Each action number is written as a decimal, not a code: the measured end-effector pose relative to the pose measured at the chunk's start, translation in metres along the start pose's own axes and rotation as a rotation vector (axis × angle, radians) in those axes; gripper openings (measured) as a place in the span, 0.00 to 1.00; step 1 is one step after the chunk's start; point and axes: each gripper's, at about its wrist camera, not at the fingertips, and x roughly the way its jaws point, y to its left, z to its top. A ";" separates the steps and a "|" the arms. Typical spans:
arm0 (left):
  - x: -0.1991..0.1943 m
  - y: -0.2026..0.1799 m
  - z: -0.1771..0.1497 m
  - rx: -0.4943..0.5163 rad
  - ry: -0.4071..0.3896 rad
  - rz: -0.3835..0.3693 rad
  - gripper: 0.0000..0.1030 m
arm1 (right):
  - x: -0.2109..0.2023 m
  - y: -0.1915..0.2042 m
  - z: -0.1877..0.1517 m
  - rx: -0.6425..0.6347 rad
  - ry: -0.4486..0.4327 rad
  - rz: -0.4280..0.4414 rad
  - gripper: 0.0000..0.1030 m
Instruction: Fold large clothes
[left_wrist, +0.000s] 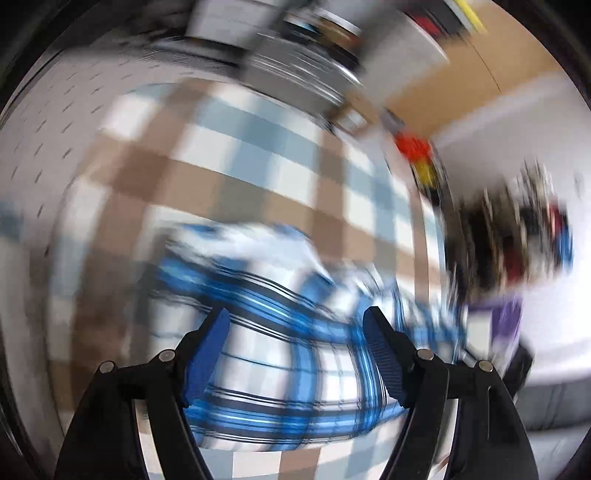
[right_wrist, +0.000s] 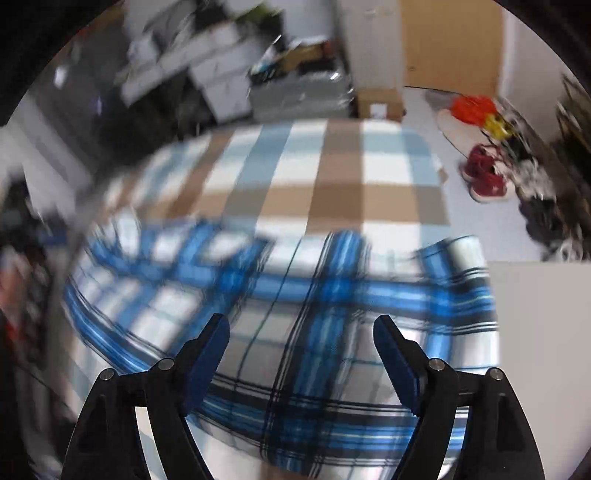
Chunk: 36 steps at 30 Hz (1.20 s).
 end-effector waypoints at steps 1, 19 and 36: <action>0.015 -0.013 0.000 0.053 0.030 0.028 0.69 | 0.011 0.004 -0.003 -0.017 0.030 -0.039 0.78; 0.116 -0.100 -0.004 0.726 0.124 0.428 0.01 | 0.015 -0.025 -0.027 0.106 0.005 0.071 0.78; 0.095 -0.045 0.017 0.597 -0.056 0.707 0.11 | 0.007 -0.026 -0.007 0.133 -0.014 -0.139 0.78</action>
